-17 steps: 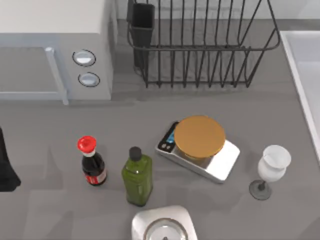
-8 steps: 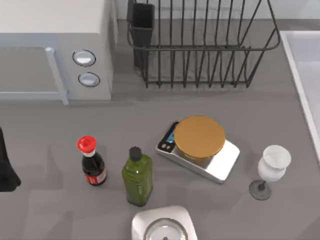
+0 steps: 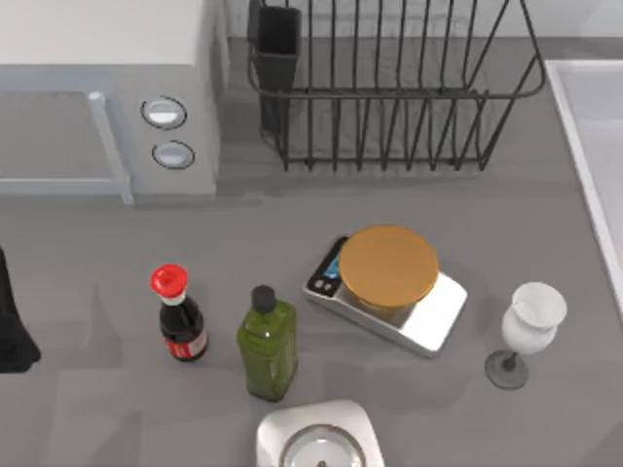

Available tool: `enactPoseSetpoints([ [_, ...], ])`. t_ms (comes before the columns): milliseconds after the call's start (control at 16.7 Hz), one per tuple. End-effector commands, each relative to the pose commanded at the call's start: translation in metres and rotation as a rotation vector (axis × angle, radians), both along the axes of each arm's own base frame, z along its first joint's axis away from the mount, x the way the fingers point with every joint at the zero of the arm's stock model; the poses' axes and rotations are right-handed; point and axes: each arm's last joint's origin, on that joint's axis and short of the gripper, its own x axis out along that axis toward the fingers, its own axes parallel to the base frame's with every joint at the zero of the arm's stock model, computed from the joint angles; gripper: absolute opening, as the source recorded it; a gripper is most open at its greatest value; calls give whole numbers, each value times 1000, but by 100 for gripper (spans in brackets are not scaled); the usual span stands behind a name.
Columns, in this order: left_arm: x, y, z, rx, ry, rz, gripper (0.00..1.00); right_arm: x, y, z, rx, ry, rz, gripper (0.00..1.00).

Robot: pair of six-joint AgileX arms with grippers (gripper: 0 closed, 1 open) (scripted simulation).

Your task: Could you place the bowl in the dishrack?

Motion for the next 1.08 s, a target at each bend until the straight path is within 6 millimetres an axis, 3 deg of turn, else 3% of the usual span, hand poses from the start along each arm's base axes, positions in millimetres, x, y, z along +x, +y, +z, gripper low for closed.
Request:
enactPoseSetpoints([
  [600,0,0,0,0,0,0,100,3,-3,9,0,-2,-2,0],
  [780,0,0,0,0,0,0,100,13,-11,41,-1,-6,-1,0],
  [1080,0,0,0,0,0,0,100,16,-13,123,26,31,0,0],
])
